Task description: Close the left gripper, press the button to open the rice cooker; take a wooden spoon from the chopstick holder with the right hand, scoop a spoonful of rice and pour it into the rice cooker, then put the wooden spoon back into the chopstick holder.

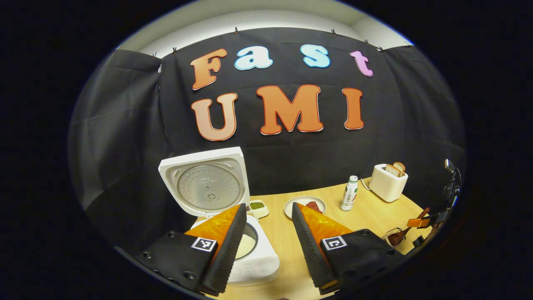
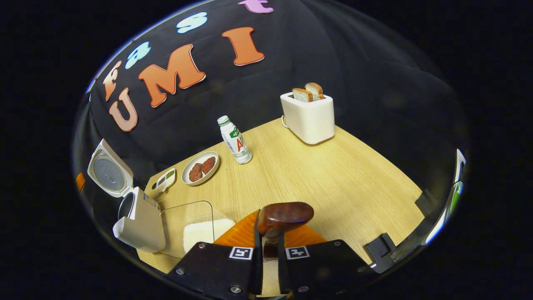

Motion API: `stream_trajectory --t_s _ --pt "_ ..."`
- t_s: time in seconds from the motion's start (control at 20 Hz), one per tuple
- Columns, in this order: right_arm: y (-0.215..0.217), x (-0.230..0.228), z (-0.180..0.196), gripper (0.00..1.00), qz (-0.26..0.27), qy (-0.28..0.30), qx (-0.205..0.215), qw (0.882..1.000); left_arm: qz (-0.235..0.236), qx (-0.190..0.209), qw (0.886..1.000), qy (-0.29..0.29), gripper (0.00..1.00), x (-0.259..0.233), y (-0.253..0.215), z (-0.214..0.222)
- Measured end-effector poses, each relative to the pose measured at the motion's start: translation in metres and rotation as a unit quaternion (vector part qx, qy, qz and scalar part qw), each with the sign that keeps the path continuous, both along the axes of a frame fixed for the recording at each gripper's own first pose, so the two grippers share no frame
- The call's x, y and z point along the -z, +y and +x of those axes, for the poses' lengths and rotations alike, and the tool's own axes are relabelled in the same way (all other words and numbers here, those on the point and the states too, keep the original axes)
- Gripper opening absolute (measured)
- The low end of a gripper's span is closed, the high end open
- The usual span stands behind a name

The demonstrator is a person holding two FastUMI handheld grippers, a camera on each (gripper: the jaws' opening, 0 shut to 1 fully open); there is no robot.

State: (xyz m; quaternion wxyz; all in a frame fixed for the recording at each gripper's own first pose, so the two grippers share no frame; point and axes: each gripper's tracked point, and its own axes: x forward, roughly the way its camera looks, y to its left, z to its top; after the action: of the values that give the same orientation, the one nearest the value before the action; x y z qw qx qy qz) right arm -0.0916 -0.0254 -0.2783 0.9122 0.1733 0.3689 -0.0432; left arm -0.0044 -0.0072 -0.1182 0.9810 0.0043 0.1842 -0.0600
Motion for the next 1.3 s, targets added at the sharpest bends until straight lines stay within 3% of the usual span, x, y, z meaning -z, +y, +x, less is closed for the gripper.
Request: stream_trajectory --t_s 0.15,0.2,0.3,0.35,0.45,0.5,0.55,0.8,0.9,0.95,1.1,1.3 --pt "0.003 -0.037 0.014 0.14 -0.015 -0.034 0.0 0.999 -0.004 -0.013 1.0 -0.006 0.81 -0.005 0.023 0.006" --pt "0.006 -0.05 0.016 0.14 -0.017 -0.044 -0.003 0.999 -0.007 -0.018 1.0 -0.009 0.93 -0.005 0.029 0.006" --pt "0.019 -0.078 0.025 0.14 -0.016 -0.069 -0.014 0.997 -0.005 -0.031 0.999 -0.02 0.99 -0.01 0.045 0.008" --pt "0.029 -0.092 0.03 0.14 -0.013 -0.083 -0.022 0.996 -0.004 -0.039 0.999 -0.03 0.95 -0.015 0.054 0.008" --pt "0.054 -0.11 0.041 0.14 -0.008 -0.103 -0.044 0.994 -0.002 -0.059 0.997 -0.049 0.99 -0.023 0.072 0.011" --pt "0.066 -0.116 0.044 0.14 -0.006 -0.111 -0.057 0.992 -0.003 -0.07 0.996 -0.057 0.94 -0.027 0.079 0.01" --pt "0.079 -0.116 0.049 0.14 -0.008 -0.115 -0.07 0.991 -0.005 -0.078 0.995 -0.06 0.99 -0.029 0.085 0.009" --pt "0.137 -0.081 0.05 0.14 -0.034 -0.09 -0.14 0.985 0.007 -0.116 0.991 -0.064 0.95 -0.027 0.123 0.0" --pt "0.15 -0.059 0.049 0.14 -0.05 -0.076 -0.161 0.983 0.013 -0.126 0.99 -0.059 0.99 -0.021 0.133 -0.005" --pt "0.154 -0.045 0.049 0.14 -0.063 -0.065 -0.168 0.982 0.018 -0.132 0.99 -0.057 0.95 -0.02 0.139 -0.01" --pt "0.164 -0.012 0.048 0.14 -0.104 -0.047 -0.194 0.974 0.028 -0.154 0.986 -0.051 0.99 -0.018 0.159 -0.018" --pt "0.165 0.007 0.052 0.14 -0.17 -0.064 -0.215 0.96 0.033 -0.182 0.982 -0.047 0.99 -0.019 0.178 -0.03"
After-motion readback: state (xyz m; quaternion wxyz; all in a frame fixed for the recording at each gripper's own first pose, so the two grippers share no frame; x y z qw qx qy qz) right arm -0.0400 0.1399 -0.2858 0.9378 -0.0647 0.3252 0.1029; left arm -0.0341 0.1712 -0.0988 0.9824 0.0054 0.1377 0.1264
